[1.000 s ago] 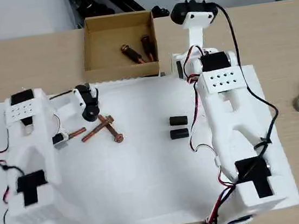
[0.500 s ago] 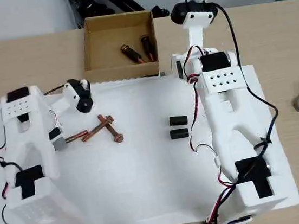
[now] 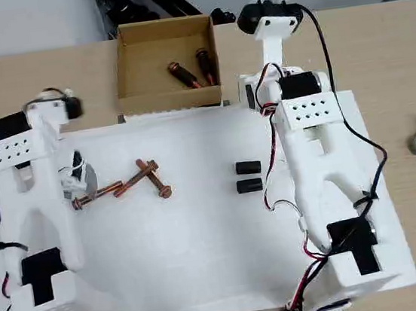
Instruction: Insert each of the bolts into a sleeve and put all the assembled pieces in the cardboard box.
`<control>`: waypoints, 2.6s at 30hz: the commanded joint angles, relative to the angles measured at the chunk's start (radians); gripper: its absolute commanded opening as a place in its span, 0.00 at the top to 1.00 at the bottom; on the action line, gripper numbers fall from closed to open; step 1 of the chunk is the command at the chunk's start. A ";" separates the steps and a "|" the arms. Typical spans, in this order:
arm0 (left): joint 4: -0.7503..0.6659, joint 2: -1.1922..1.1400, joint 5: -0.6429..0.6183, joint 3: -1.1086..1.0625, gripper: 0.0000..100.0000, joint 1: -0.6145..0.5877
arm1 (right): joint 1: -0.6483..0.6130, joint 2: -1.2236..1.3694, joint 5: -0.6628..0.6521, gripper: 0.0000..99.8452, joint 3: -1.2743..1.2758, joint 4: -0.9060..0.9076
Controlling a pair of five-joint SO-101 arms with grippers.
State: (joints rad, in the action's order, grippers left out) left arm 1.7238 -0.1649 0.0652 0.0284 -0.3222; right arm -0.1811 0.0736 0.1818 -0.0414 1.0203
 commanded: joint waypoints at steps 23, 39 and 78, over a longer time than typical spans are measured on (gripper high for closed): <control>-0.084 -0.249 -1.023 0.174 0.84 0.002 | 0.004 -0.051 0.008 0.85 -0.008 0.004; -0.181 -0.256 -1.042 0.048 0.84 0.009 | 0.004 -0.050 0.006 0.85 -0.008 0.002; 0.029 -0.512 -0.936 0.352 1.00 0.046 | 0.008 -0.056 0.006 0.85 -0.006 0.004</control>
State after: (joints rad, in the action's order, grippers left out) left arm 1.7162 -0.7050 -0.9060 0.3951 -0.2777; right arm -0.1811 0.0736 0.1818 -0.0414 1.0203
